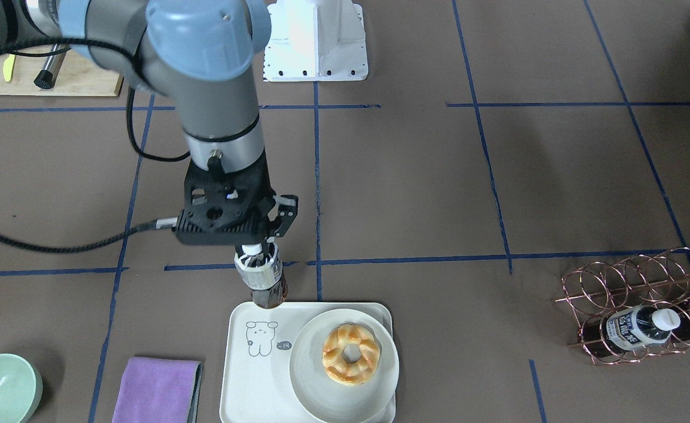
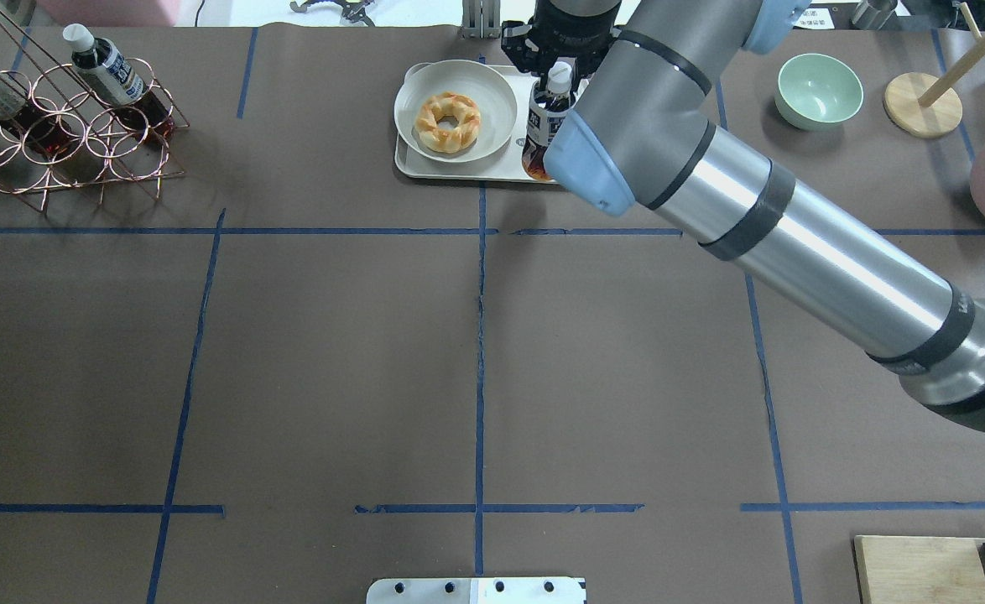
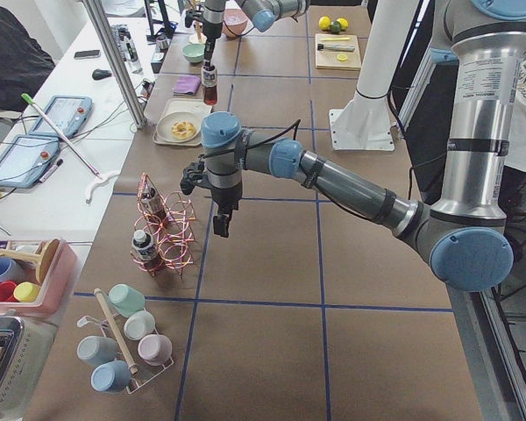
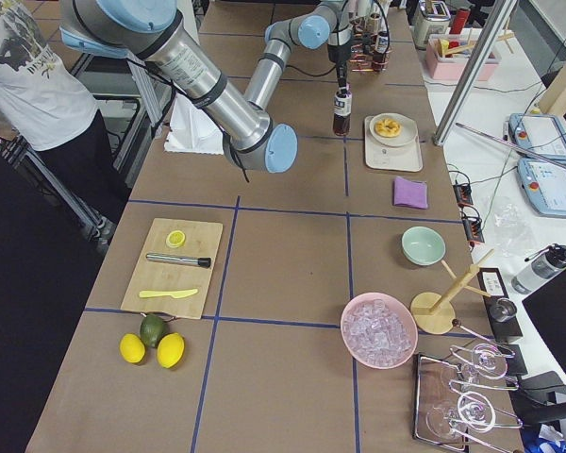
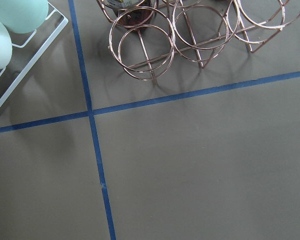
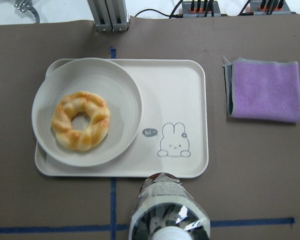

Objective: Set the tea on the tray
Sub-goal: 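Lift the bottle with the right gripper and carry it over the tray, then lower the bottle onto the tray beside the plate and open the right gripper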

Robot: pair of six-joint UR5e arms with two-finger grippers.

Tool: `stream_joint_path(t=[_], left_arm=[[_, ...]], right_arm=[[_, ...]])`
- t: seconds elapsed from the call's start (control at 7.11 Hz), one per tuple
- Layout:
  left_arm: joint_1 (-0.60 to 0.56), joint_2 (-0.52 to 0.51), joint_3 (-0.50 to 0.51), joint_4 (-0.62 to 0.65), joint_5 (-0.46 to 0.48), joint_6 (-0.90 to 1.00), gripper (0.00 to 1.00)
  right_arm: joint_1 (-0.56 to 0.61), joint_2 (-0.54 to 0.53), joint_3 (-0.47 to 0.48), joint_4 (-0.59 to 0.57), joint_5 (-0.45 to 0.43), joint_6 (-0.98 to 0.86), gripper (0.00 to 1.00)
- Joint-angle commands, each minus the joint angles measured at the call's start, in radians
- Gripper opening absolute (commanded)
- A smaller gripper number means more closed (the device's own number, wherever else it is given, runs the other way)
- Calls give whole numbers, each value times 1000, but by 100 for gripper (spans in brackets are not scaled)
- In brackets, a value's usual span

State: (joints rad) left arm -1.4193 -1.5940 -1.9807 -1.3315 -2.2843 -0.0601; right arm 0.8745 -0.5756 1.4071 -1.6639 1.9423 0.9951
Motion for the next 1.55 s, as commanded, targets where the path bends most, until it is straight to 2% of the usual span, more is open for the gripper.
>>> stream_joint_path(t=[0.0,0.28,0.42,0.84,1.41], left_arm=[[-3,0,-3,0,-4,-1,100],[-7,0,-3,0,-4,-1,100],[-13,0,-3,0,-4,-1,100],[-15,0,-3,0,-4,-1,100],[-16,2,-3,0,-4,-1,100]], right_arm=[[60,98,-251,122,53,-35,0],[77,105,-308,134,56,-81,0],[77,105,-356,197,58,-81,0],[74,140,-417,213,58,-82,0],[64,140,-424,214,58,-82,1]])
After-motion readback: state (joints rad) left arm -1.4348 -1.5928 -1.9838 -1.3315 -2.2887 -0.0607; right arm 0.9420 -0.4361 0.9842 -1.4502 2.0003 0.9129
